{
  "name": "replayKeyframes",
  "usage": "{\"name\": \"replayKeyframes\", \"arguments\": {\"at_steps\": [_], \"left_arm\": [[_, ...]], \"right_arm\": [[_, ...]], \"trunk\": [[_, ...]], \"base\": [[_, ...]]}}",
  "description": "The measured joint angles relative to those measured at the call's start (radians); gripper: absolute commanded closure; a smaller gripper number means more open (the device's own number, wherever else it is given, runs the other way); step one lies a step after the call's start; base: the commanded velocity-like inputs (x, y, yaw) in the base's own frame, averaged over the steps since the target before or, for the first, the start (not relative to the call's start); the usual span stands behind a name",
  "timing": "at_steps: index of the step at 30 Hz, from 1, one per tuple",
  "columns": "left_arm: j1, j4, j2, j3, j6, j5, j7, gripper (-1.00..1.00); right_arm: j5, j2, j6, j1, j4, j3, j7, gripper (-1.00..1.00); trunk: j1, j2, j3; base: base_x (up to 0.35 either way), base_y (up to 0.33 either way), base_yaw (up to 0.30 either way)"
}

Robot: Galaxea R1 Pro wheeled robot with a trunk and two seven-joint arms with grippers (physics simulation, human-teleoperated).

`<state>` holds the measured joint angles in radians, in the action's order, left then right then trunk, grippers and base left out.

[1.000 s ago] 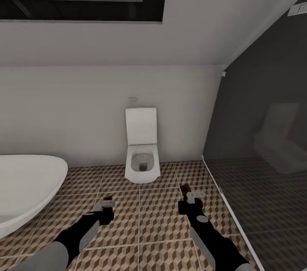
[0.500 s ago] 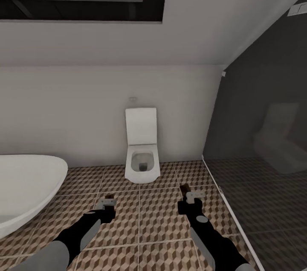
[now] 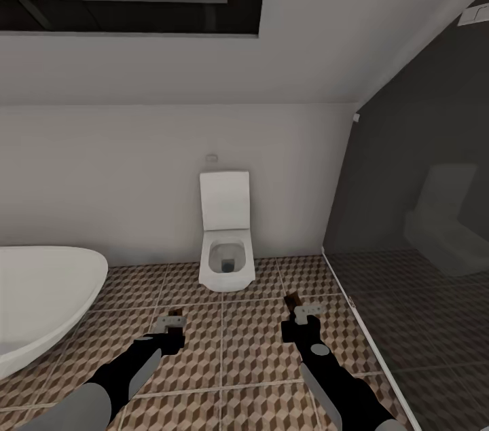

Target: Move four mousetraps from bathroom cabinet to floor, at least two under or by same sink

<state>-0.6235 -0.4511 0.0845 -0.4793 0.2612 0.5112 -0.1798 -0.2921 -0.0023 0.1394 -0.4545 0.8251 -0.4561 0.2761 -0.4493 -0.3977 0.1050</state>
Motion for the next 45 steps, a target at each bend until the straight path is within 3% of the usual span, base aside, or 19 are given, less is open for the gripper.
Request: {"name": "replayKeyframes", "arguments": {"at_steps": [15,33,40,45], "left_arm": [[0.000,0.001,0.000,0.000,0.001,0.000,0.000,1.00],[0.000,0.002,0.000,0.000,0.001,0.000,0.000,1.00],[0.000,0.001,-0.001,-0.047,-0.002,0.000,0.000,1.00],[0.000,0.000,-0.014,-0.078,-0.003,0.001,-0.003,1.00]], "right_arm": [[0.004,0.000,0.001,0.000,0.000,-0.004,0.000,1.00],[0.021,0.002,0.000,0.000,-0.001,-0.015,-0.002,1.00],[0.021,-0.001,0.000,0.000,-0.001,-0.014,-0.001,1.00],[0.021,-0.002,0.001,0.000,0.000,-0.014,0.000,1.00]], "trunk": [[0.000,0.000,0.000],[0.000,0.000,0.008],[0.000,0.000,0.009],[0.000,0.000,0.009]], "base": [[0.190,0.062,0.000],[0.012,0.007,0.087],[0.000,0.000,0.002],[0.000,0.000,0.000]]}}
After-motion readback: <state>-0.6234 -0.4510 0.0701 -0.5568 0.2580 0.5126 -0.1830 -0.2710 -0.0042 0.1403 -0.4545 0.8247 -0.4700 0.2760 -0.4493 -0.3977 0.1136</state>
